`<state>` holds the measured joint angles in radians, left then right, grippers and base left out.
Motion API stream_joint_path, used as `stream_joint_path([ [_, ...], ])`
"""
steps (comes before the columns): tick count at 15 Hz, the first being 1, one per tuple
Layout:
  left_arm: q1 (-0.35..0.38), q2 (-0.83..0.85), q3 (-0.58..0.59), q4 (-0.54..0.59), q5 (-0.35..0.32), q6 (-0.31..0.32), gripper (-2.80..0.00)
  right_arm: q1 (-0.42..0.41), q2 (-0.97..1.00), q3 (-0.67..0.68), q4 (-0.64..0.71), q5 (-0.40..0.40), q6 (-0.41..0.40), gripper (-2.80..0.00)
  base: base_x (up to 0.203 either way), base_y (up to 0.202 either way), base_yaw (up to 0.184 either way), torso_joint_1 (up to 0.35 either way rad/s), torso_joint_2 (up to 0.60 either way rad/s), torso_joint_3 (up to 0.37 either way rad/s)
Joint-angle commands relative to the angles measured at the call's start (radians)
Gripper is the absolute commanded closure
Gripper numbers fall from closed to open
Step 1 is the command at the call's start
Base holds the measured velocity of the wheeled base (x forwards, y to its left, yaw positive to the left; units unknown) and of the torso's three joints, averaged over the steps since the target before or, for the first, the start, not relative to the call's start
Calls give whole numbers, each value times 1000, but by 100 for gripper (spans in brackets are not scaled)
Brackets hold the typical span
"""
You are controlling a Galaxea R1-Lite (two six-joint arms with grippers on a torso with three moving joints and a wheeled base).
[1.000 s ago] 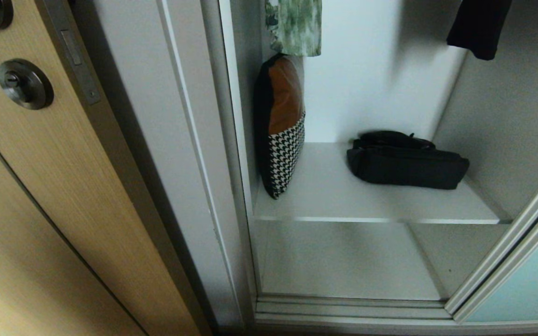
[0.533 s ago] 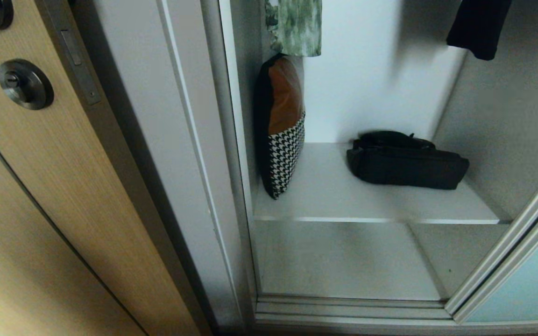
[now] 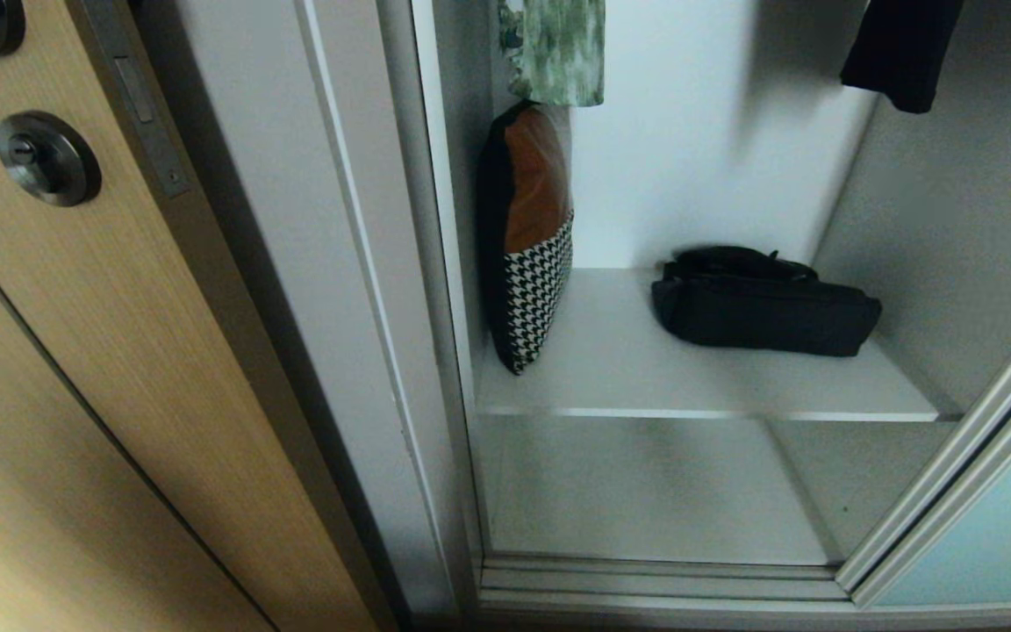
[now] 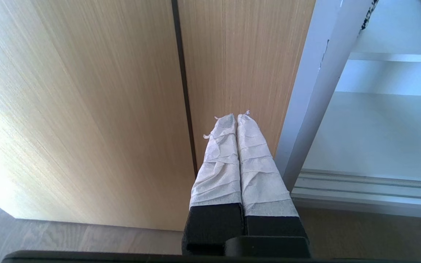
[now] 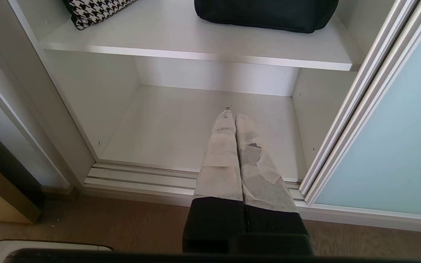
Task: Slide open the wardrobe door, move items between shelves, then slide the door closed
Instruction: Close the door
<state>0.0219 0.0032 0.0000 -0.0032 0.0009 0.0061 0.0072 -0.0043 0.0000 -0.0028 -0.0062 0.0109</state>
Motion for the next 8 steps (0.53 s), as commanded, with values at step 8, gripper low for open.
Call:
stream_joint_path([
  [8,0,1,0,-1,2,-5,0,0,0,0,0,0,0,0,-11,0,0,1,0,0],
])
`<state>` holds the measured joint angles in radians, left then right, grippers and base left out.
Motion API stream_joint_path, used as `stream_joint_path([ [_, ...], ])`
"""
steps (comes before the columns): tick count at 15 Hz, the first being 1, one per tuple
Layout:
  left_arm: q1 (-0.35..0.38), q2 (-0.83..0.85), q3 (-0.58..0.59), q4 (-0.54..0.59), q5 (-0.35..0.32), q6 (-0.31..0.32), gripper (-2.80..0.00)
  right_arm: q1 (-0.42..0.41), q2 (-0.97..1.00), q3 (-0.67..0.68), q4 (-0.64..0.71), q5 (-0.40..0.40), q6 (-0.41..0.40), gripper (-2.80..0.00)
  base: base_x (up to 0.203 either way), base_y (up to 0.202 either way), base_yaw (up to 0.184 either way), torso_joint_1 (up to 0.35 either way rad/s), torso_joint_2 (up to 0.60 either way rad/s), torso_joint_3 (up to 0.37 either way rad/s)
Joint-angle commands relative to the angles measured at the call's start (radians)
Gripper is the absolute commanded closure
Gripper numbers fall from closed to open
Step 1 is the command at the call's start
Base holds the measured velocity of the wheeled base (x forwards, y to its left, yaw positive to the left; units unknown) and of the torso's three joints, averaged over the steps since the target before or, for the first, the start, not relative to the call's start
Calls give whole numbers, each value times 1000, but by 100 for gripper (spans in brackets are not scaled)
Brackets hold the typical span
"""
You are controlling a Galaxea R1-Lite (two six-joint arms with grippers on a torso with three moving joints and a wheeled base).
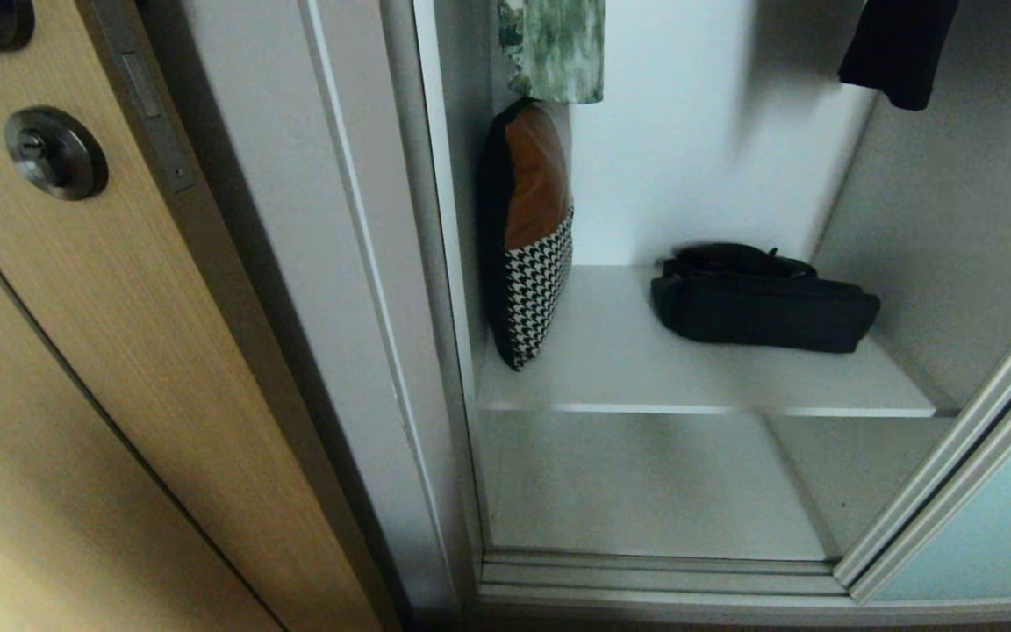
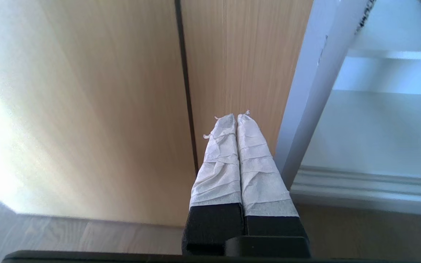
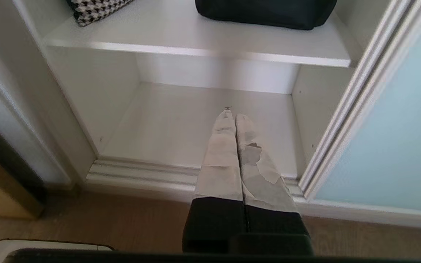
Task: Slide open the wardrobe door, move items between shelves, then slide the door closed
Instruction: Close the door
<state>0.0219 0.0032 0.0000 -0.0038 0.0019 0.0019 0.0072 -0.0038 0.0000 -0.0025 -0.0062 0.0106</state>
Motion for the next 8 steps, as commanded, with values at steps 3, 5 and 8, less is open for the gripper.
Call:
stream_joint_path([
  [3,0,1,0,-1,1,0,0,0,-1,0,-1,0,0,0,-192,0,0,1,5,4],
  [5,1,1,0,-1,1,0,0,0,1,0,-1,0,0,0,-192,0,-1,4,1,0],
  [8,0,1,0,-1,1,0,0,0,1,0,-1,0,0,0,-187,0,0,2,1,5],
])
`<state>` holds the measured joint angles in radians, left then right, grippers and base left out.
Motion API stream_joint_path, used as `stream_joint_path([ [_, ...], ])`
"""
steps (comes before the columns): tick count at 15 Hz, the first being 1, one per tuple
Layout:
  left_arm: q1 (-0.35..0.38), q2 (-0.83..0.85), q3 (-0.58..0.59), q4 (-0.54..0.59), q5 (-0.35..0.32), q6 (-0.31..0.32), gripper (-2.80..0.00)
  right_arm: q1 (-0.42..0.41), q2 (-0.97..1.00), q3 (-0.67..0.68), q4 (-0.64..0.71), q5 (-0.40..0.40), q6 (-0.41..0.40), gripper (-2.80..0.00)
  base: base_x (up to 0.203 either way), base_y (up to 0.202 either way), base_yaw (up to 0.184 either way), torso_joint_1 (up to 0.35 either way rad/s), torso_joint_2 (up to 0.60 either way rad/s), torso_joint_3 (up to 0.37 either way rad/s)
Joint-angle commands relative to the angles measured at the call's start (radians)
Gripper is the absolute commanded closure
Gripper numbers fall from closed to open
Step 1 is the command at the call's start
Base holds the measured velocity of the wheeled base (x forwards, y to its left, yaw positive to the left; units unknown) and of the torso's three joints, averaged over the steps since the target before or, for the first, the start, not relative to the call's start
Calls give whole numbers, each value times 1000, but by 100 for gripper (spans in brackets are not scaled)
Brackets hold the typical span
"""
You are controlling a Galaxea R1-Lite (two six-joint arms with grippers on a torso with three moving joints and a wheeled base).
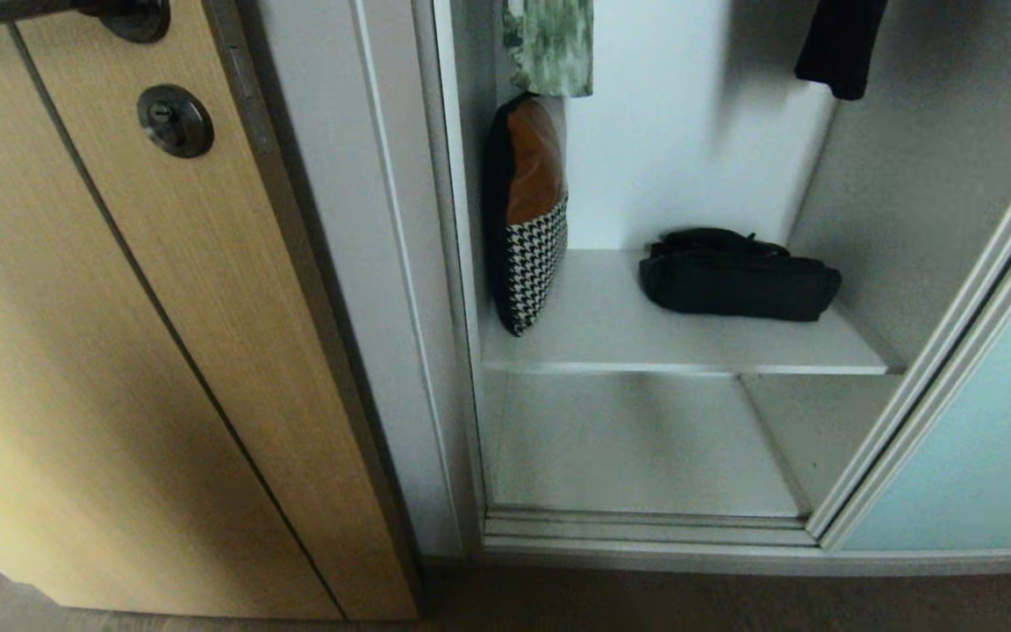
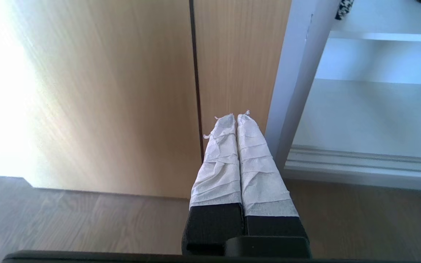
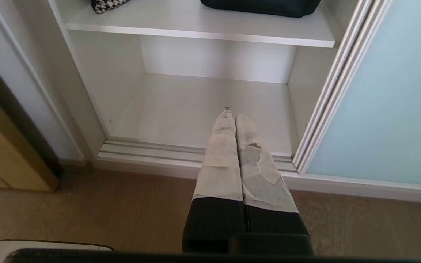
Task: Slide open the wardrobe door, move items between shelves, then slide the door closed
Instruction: Close the door
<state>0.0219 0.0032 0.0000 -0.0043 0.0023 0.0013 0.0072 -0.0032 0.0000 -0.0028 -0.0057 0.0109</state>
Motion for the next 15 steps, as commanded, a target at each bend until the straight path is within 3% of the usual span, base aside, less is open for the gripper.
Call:
stream_joint_path([
  [1,0,1,0,0,1,0,0,0,-1,0,0,0,0,0,-101,0,4,-2,-6,11],
  [8,0,1,0,0,-1,1,0,0,-1,0,0,1,0,0,0,0,0,0,0,0],
  [15,0,1,0,0,0,0,0,0,-1,0,0,0,0,0,0,-175,0,0,2,3],
])
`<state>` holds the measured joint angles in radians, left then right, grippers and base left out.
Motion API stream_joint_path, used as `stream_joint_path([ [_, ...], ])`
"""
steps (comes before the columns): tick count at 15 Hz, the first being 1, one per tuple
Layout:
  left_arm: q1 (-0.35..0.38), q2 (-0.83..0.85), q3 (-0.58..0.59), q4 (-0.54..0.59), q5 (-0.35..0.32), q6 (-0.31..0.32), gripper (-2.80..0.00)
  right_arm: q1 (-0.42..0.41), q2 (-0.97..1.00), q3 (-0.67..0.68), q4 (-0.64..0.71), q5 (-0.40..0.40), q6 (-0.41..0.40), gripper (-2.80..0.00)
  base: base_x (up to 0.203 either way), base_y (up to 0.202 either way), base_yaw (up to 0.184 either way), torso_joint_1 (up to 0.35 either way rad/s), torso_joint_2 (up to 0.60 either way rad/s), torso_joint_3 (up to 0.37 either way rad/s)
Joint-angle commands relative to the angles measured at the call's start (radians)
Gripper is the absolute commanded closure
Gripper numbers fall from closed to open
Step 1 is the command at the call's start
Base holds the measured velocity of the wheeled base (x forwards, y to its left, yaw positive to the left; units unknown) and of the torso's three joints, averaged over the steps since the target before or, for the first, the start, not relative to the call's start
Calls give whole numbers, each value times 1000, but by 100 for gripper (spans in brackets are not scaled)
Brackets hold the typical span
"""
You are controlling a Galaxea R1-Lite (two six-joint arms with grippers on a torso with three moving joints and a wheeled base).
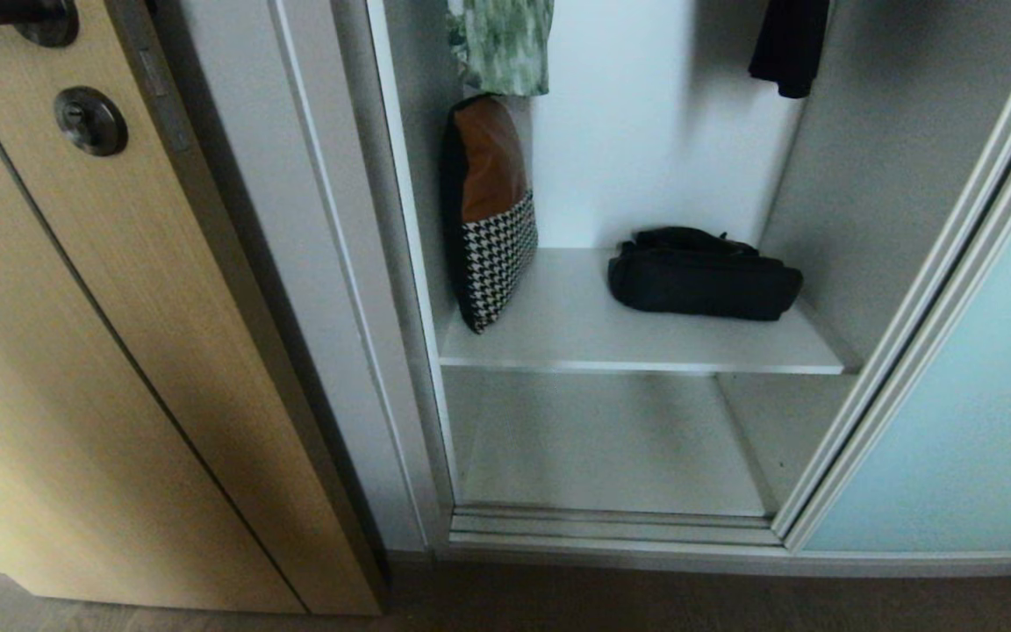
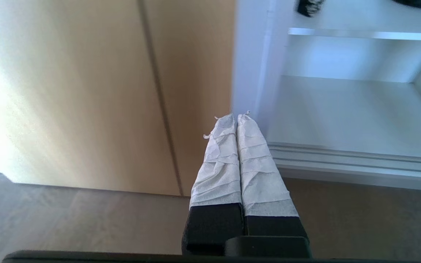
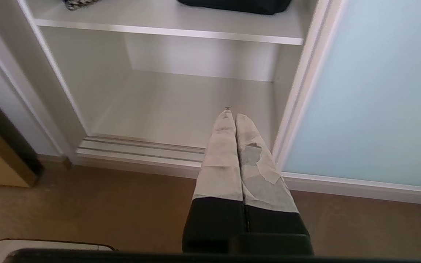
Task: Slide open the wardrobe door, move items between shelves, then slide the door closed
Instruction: Close the door
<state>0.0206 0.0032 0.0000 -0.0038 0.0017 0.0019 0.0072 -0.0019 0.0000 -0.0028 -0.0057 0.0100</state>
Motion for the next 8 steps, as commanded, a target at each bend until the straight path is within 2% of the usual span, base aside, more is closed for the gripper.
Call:
stream_joint_path([
  [1,2,1,0,-1,0,0,0,0,-3,0,0,0,0,0,0,-197,1,2,2,-5],
  [8,2,1,0,-1,0,0,0,0,-1,0,3,1,1,0,0,-195,1,1,3,3],
])
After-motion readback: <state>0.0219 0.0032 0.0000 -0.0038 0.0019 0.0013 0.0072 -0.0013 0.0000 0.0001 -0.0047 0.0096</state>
